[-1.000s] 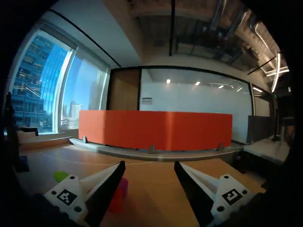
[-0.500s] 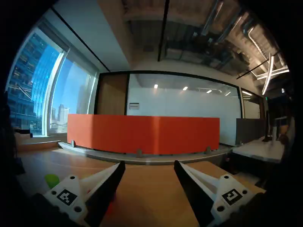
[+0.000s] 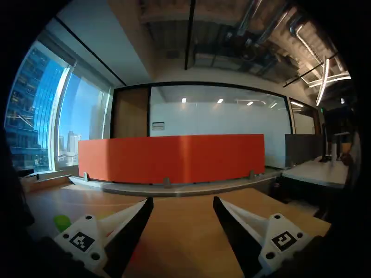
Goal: Pour water
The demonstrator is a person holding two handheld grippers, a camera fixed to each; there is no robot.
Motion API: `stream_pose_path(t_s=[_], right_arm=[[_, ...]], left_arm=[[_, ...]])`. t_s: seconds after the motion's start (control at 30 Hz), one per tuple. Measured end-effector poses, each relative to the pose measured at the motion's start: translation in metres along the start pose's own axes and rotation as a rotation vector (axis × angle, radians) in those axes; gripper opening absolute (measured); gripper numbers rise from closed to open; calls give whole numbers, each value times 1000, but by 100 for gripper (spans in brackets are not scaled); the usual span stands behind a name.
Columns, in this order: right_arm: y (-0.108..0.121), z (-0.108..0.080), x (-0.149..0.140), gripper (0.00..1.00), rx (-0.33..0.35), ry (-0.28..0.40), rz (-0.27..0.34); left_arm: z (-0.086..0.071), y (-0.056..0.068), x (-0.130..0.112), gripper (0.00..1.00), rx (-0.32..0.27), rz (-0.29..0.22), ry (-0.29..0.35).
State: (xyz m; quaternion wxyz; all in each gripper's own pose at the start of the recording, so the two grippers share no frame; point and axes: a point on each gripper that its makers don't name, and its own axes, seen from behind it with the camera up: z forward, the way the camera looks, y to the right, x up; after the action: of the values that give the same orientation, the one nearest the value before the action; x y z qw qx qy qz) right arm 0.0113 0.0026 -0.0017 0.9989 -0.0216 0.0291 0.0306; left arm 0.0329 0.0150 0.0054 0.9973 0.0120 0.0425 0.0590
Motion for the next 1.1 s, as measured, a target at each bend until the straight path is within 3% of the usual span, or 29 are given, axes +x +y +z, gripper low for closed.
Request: stream_pose_path(t_s=[0.5, 1.1], right_arm=[[1, 2, 1, 100, -39, -26, 4], [-8, 5, 8, 100, -25, -24, -14]], left_arm=[[0, -4, -41, 98, 22, -27, -35], [-2, -15, -65, 97, 34, -62, -62]])
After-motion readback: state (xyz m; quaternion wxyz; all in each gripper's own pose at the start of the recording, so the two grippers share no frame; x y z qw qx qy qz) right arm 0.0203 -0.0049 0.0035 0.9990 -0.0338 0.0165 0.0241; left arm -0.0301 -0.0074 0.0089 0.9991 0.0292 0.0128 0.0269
